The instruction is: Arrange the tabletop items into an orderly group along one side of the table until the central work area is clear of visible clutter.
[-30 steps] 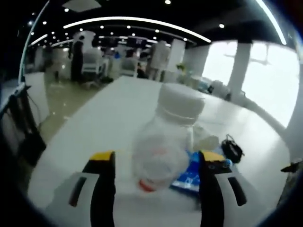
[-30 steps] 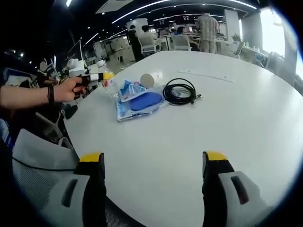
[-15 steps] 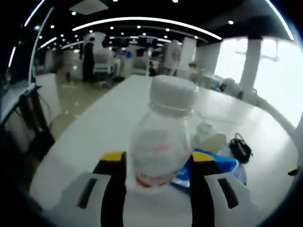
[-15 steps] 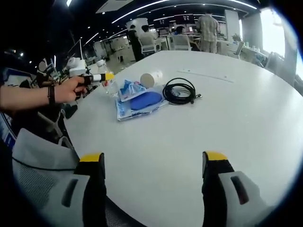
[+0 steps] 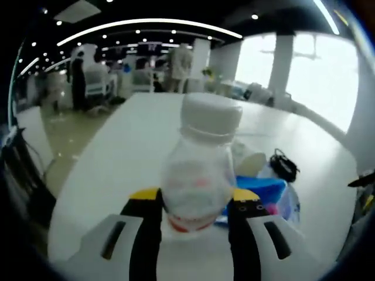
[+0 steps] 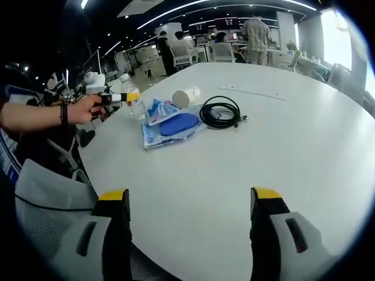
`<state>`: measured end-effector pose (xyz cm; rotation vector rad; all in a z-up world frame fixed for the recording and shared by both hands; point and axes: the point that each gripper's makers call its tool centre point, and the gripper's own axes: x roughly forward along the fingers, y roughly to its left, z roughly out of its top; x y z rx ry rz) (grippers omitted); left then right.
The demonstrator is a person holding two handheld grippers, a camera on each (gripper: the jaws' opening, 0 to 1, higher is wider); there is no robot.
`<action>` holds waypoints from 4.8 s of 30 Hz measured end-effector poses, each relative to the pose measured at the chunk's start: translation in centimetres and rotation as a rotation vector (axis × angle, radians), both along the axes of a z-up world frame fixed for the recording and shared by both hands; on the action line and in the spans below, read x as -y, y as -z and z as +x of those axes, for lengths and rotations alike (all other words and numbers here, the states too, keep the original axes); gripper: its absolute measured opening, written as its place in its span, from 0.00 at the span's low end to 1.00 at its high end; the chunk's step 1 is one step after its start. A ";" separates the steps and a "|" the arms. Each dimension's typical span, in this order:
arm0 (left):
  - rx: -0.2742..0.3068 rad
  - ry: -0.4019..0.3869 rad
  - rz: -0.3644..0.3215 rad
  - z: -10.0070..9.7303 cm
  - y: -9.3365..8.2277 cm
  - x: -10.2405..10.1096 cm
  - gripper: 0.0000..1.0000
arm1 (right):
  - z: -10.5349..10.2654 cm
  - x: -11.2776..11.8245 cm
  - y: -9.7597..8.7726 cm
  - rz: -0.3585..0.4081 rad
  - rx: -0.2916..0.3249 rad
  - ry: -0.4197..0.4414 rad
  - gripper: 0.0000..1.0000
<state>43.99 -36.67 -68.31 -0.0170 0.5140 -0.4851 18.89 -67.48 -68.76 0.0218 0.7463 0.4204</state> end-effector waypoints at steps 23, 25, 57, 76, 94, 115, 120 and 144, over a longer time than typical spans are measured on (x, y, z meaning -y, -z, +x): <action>-0.008 0.053 -0.030 0.2 -0.6 0.9 0.63 | 0.2 -0.7 0.0 -0.009 -0.004 -0.026 0.84; -0.011 0.052 -0.029 0.1 -0.6 0.9 0.63 | 0.1 -0.7 0.0 -0.009 -0.004 -0.025 0.84; -0.078 0.035 -0.060 -11.1 -0.7 4.6 0.73 | 1.7 -2.9 0.0 0.031 0.018 -0.098 0.86; -0.060 0.011 -0.078 -14.7 -3.1 8.9 0.76 | 2.6 -4.8 -0.5 0.064 0.047 -0.200 0.88; -0.072 0.027 -0.157 -14.9 -3.2 10.1 0.75 | 6.1 -4.2 -1.4 0.060 0.053 -0.079 0.85; -0.083 0.056 -0.142 -16.9 -2.2 9.1 0.76 | 12.4 -12.0 -1.2 0.187 -0.001 -0.091 0.73; -0.077 0.066 -0.103 -17.5 -1.9 8.7 0.78 | 14.6 -13.9 -1.2 0.210 -0.001 -0.082 0.73; -0.068 0.023 -0.091 -18.3 -3.2 6.8 0.79 | 19.7 -16.8 5.5 0.093 -0.224 0.050 0.54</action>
